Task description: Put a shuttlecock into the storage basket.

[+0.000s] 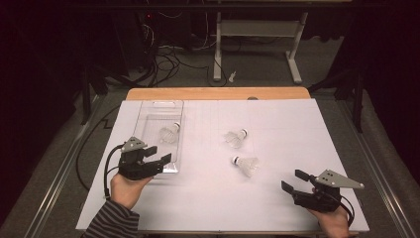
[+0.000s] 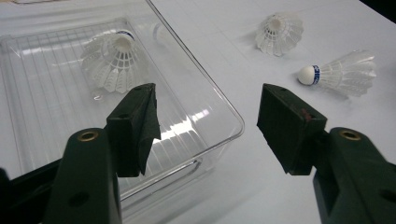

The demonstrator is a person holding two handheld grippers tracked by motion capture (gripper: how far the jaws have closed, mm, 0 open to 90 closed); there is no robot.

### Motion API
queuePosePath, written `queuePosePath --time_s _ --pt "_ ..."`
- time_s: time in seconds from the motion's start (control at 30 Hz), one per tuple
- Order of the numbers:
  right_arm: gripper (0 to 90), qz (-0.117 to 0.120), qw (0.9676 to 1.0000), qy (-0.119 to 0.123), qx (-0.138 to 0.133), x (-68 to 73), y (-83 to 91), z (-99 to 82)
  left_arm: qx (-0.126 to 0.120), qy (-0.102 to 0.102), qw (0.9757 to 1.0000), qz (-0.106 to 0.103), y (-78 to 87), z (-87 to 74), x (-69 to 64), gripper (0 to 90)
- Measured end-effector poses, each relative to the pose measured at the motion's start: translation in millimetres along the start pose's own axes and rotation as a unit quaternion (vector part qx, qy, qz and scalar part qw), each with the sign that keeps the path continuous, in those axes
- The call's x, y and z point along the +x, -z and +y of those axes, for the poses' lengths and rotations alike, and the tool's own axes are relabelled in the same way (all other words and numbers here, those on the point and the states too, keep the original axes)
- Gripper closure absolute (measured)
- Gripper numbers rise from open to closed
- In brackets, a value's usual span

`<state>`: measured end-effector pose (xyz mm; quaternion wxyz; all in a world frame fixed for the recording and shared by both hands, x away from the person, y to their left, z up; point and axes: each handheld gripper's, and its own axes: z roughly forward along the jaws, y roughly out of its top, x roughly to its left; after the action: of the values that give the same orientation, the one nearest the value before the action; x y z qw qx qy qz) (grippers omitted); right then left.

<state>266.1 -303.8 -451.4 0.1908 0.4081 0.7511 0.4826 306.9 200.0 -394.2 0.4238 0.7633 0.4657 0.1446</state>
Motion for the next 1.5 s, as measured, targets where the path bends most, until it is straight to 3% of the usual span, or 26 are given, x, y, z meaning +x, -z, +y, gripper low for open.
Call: queuePosePath --time_s 0.4,0.87,1.23,1.5 --pt "31.5 -0.001 1.0 0.0 -0.001 0.3 -0.1 0.7 -0.006 0.007 0.9999 -0.005 2.9 -10.8 -1.6 38.8" --pt "31.5 -0.005 1.0 -0.001 -0.003 0.7 2.0 -0.4 -0.012 -0.002 0.9998 -0.014 2.7 -20.1 -5.8 38.2" --pt "31.5 -0.009 1.0 -0.003 -0.002 0.7 4.1 -1.9 -0.019 0.007 0.9996 -0.02 0.2 -29.8 -5.8 38.2" --pt "31.5 -0.01 0.9999 -0.005 -0.002 0.1 4.5 -2.3 -0.017 -0.001 0.9995 -0.028 -1.4 -33.0 -11.4 38.3"
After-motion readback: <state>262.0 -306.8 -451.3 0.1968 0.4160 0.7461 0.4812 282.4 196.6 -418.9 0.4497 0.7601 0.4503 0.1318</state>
